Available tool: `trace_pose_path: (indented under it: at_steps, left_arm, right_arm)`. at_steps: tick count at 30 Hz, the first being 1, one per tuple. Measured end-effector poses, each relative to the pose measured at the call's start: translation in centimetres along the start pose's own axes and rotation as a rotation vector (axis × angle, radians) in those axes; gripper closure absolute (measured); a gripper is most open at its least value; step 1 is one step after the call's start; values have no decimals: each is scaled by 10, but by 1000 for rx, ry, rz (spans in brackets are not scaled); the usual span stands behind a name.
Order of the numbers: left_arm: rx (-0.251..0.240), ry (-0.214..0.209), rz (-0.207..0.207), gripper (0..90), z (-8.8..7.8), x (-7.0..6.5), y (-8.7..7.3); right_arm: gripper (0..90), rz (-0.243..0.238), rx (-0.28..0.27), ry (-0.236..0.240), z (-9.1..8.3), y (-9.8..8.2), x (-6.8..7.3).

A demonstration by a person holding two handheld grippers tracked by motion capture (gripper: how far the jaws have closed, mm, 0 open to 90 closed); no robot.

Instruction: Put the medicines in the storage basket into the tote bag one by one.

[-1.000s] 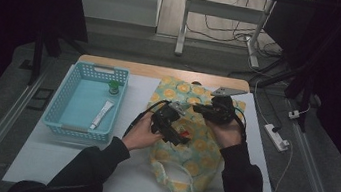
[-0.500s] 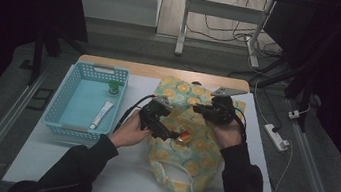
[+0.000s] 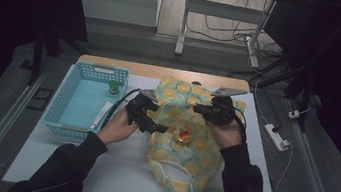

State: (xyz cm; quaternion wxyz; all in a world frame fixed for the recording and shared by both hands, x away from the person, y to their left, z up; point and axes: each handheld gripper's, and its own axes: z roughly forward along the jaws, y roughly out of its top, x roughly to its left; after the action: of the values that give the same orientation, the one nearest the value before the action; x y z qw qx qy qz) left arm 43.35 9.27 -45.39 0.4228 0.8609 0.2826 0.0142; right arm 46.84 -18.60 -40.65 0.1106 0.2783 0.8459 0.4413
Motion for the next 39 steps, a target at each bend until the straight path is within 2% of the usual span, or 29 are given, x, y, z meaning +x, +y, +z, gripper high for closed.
trace_pose_path:
  at_steps: [6,22,25,39]
  left_arm:
    - [0,25,-15,0,-13,10,-8]
    - [-16,141,-73,0,-51,34,-31]
    - [-13,174,-89,0,-60,39,-36]
    - [-25,274,-179,0,-91,61,-61]
  right_arm:
    - [898,-2,0,-1,1,0,0]
    - [898,-3,4,-1,2,0,1]
    - [898,-3,5,-1,3,0,2]
    - [898,-6,10,-1,4,-1,2]
